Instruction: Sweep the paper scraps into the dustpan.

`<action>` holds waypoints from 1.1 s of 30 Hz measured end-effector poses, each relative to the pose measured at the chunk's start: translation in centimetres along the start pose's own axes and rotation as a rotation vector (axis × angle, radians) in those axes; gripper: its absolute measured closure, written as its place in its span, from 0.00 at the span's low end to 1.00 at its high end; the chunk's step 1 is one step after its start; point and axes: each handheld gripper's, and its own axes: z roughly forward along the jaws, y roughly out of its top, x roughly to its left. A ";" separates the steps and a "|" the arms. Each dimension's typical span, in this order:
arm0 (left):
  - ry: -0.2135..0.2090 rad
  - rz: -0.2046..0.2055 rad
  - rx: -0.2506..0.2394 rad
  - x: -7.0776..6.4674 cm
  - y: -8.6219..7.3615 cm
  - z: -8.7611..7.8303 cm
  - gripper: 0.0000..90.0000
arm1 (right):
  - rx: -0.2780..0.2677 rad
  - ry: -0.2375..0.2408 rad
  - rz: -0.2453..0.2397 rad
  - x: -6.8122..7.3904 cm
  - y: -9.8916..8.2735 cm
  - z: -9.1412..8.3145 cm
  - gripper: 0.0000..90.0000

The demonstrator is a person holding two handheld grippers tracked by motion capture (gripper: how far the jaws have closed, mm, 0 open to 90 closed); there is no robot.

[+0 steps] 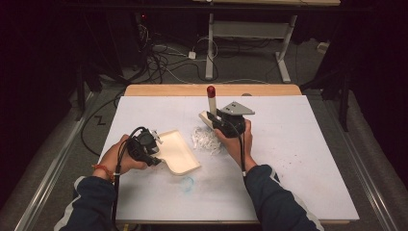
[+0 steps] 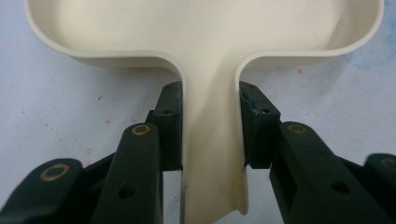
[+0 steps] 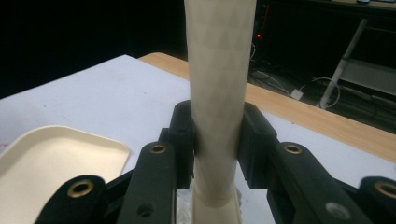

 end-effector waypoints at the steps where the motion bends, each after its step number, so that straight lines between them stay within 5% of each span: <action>1: 0.000 0.000 0.000 0.0 0.0 0.0 0.70 | 0.004 0.009 -0.002 0.1 0.0 -0.1 0.79; 11: 0.004 0.005 0.010 -0.2 0.1 0.1 0.70 | 0.040 0.073 0.001 0.3 0.0 -1.7 0.79; 20: -0.002 0.010 0.019 -0.4 0.7 0.4 0.70 | 0.038 0.078 0.016 0.3 0.1 -1.7 0.79; 33: 0.002 0.026 0.017 -0.8 1.8 0.7 0.70 | 0.006 0.178 -0.020 4.7 0.1 -1.0 0.79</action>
